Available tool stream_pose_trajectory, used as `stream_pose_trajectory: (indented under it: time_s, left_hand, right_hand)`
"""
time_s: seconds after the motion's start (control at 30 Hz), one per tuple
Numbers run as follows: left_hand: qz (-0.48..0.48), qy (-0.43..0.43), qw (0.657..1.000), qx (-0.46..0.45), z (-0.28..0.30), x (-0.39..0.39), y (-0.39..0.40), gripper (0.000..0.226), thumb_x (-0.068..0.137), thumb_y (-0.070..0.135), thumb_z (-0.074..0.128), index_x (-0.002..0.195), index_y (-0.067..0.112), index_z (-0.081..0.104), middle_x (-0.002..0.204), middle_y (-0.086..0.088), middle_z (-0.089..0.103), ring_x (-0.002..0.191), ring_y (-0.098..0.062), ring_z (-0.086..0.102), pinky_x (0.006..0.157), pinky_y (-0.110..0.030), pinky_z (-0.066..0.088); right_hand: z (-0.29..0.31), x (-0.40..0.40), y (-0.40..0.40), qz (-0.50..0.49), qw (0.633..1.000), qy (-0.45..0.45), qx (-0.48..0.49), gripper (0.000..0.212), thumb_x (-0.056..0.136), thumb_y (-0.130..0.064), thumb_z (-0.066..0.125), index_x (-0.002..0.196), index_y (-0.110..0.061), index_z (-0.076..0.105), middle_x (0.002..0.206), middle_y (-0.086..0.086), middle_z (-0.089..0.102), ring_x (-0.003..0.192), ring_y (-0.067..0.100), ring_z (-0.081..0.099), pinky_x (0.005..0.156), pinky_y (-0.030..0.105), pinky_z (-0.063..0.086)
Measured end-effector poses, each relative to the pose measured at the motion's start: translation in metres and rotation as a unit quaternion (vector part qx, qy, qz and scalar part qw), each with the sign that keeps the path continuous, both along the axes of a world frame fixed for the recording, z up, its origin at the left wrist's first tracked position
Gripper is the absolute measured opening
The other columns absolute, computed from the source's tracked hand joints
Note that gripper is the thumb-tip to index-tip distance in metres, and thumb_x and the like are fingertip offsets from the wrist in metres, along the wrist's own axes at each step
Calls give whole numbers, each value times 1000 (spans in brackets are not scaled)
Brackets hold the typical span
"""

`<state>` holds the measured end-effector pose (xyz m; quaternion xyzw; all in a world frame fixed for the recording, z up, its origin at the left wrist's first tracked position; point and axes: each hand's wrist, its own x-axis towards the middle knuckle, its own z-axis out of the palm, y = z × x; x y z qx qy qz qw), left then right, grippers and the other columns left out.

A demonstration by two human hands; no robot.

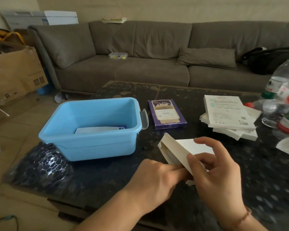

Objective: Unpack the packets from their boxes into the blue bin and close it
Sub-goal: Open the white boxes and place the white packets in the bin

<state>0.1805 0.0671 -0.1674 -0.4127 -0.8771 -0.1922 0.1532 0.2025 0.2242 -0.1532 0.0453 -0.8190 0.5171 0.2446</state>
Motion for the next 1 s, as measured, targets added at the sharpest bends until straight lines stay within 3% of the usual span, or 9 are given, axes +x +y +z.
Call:
stream_pose_trajectory:
  time_s: [0.17,0.3,0.47,0.57,0.63,0.73,0.83,0.93,1.0]
  left_hand:
    - [-37,40,998,25,-9,3,-19,26,78,11,81,101,23,78,102,9,77,74,-6,69,68,-7,43]
    - [-43,116,988,94,-23,11,-50,23,80,-3,69,96,13,65,117,-5,73,73,-15,71,53,-25,54]
    - [-56,117,977,169,-20,23,-88,19,86,-9,52,97,7,52,124,-15,67,108,-24,70,78,-36,59]
    - [-56,86,971,217,-9,33,-100,21,87,-10,49,100,6,52,124,-16,66,113,-26,67,86,-40,58]
    - [-56,93,966,236,1,39,-104,12,93,-2,49,100,7,51,126,-13,65,114,-25,67,86,-41,59]
    - [-45,113,954,274,19,46,-109,15,90,-2,56,100,8,50,127,-8,62,115,-23,67,88,-37,58]
    - [-21,124,938,324,39,43,-115,4,100,14,49,101,10,50,126,-8,63,116,-24,66,89,-36,57]
    - [21,145,928,344,54,30,-127,15,103,27,51,105,12,51,124,-8,64,121,-23,63,93,-37,57]
    - [79,153,931,323,64,17,-141,22,103,31,48,105,11,57,123,-7,67,122,-18,61,96,-33,55]
  right_hand:
    - [-10,5,0,-11,997,8,78,39,82,-20,68,107,-46,53,80,-27,70,68,9,70,60,41,58]
    - [-15,7,7,-13,990,22,138,30,86,-24,66,108,-42,55,74,-31,67,70,9,69,57,34,56]
    - [-29,12,11,19,950,-17,310,27,79,-22,74,97,-39,65,82,-19,72,68,10,69,58,31,59]
    - [-30,16,2,51,935,-12,350,22,75,-28,79,94,-35,71,99,-17,71,93,7,68,75,22,56]
    - [-19,19,-8,66,958,-5,280,19,78,-40,69,96,-34,71,109,-22,65,102,0,62,81,16,50]
    - [8,16,-31,96,977,-180,59,39,74,-58,58,109,-41,61,101,-28,67,89,2,67,67,11,53]
    - [36,-5,-50,192,898,-363,-158,31,89,-30,63,119,-28,58,88,-11,75,82,13,73,64,29,61]
    - [68,-32,-58,239,853,-371,-278,31,89,-9,61,118,-19,62,105,6,74,89,26,74,62,35,62]
    - [86,-52,-66,240,858,-347,-294,31,88,-9,62,116,-21,62,108,10,72,91,29,74,62,35,62]
